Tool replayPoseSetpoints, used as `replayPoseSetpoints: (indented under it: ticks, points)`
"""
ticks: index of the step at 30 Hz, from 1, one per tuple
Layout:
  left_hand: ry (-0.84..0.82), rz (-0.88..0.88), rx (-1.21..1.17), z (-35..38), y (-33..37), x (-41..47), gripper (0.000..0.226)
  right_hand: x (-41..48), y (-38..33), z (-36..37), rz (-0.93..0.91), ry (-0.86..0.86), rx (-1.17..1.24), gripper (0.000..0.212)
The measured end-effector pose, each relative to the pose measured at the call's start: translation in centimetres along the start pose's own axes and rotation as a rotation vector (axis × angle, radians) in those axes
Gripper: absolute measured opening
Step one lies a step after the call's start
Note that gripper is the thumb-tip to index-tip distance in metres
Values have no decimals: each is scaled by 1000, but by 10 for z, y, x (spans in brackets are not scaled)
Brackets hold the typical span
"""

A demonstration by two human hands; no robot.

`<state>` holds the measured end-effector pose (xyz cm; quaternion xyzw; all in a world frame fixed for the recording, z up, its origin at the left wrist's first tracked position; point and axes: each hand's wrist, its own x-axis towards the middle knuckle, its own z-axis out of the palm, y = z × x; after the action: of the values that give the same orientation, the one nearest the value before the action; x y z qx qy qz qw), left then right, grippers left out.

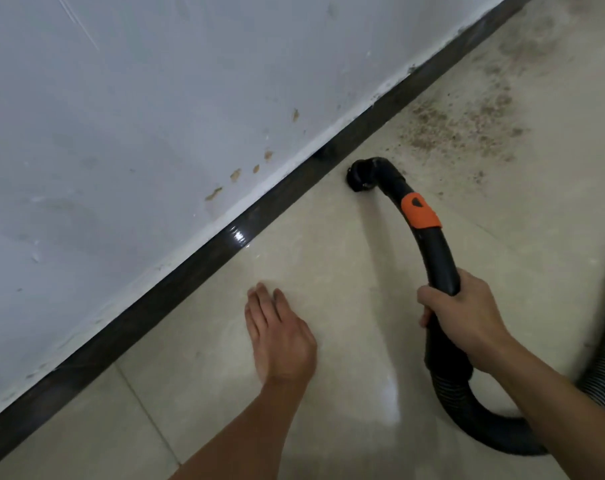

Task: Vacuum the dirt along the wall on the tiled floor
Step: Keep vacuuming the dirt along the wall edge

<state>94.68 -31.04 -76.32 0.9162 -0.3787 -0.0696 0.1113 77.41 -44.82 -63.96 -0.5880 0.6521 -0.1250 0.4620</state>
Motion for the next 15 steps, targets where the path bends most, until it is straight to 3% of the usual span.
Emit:
replayPoseSetpoints:
  ticks: [3, 7, 10, 15]
  points:
    - [-11, 16, 3, -2, -1, -1, 56, -3, -1, 6, -25, -118, -35, 12]
    - [-10, 8, 0, -1, 0, 1, 56, 13, -13, 9, 19, 9, 31, 14]
    - [-19, 16, 0, -1, -1, 1, 56, 13, -22, 15, 3, -19, 56, 13]
    - [-28, 6, 9, -1, -2, 3, 57, -32, 5, 11, -64, -172, -195, 16]
